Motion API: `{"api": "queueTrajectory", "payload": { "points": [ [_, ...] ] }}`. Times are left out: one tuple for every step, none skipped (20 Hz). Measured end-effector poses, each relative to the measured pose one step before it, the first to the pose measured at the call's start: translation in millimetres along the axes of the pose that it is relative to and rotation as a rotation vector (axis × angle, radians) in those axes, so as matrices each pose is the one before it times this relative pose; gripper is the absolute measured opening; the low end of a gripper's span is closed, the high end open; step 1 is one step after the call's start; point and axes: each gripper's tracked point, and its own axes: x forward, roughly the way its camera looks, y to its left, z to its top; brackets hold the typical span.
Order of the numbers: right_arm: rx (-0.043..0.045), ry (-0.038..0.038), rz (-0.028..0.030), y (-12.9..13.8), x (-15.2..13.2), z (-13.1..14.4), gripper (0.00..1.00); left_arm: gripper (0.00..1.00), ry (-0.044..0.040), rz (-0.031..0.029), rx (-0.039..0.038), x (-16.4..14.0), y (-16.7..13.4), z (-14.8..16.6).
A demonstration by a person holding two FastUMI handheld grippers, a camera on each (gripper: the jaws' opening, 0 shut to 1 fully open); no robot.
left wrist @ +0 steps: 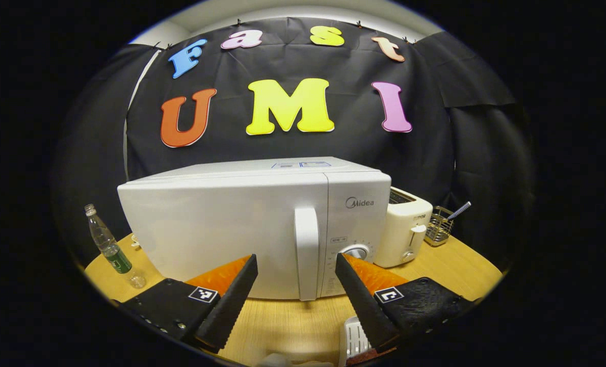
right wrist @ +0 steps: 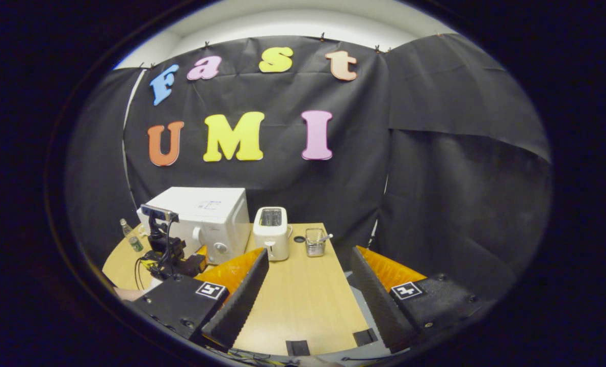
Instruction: Open the microwave oven with the left hand, put the food in, and close the microwave oven.
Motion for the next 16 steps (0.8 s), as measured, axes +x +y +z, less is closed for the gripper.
{"api": "queueTrajectory", "payload": {
  "points": [
    [0.00879,0.00110,0.00095,-2.09,3.73,1.26,1.00,0.96,-0.00115,0.00506,-0.00537,5.21,-1.32,-1.56],
    [0.00368,0.00529,0.00218,-1.39,5.62,-1.83,1.00,0.91,-0.00604,0.01012,-0.00141,4.40,1.96,2.12],
    [-0.00011,0.00501,0.00489,0.26,4.39,0.79,1.00,0.89,-0.00278,-0.00156,0.00033,2.06,-0.03,1.17],
    [-0.00047,0.00289,0.00830,0.55,4.03,-1.08,1.00,0.87,0.00247,-0.00464,-0.00479,3.70,-2.39,-0.37],
    [-0.00163,0.00769,0.01044,1.96,3.71,-0.66,1.00,0.68,0.00772,-0.01849,-0.00897,2.47,-4.19,-1.15],
    [-0.00104,0.00482,0.01059,1.99,3.08,-1.25,1.00,0.69,0.00643,-0.01324,-0.00630,1.62,-2.70,-1.48],
    [-0.00239,-0.00062,0.01023,2.22,2.31,1.90,0.96,0.51,0.00181,0.00783,0.00129,-2.89,1.56,0.26],
    [-0.00512,-0.00066,0.00680,1.21,2.50,1.19,1.00,0.41,0.00425,-0.02675,-0.01425,-2.27,-4.19,-0.59],
    [-0.00303,0.00071,0.00483,0.95,1.69,1.27,1.00,0.39,-0.00421,0.00403,0.00589,3.57,-0.52,-0.77],
    [0.00020,0.00454,0.00803,1.64,2.48,-0.42,1.00,0.14,0.00082,-0.00869,-0.00564,-8.07,0.76,1.20],
    [0.00504,0.00389,0.00510,1.16,2.26,0.15,1.00,0.25,-0.00439,0.00040,0.01081,9.74,-1.35,-1.48],
    [0.00627,0.00120,0.00725,0.95,2.07,0.34,1.00,0.24,-0.00189,0.00284,0.00086,-0.77,0.87,-1.35],
    [0.00799,0.00074,0.00399,0.49,1.88,0.46,1.00,0.20,-0.00118,0.00371,0.00186,-0.22,1.04,1.83],
    [0.00693,0.00280,0.00655,2.09,0.61,-1.61,1.00,0.17,0.00020,0.00261,-0.00171,0.36,-0.30,-0.23],
    [0.00447,0.00318,0.00489,1.83,0.71,-0.39,0.96,0.17,0.00473,-0.00276,-0.01278,-2.18,0.82,0.37],
    [0.00398,0.00539,0.00706,2.04,0.53,-1.18,1.00,0.12,0.01261,-0.00381,-0.01798,1.32,-2.49,-2.10]
  ]
}}
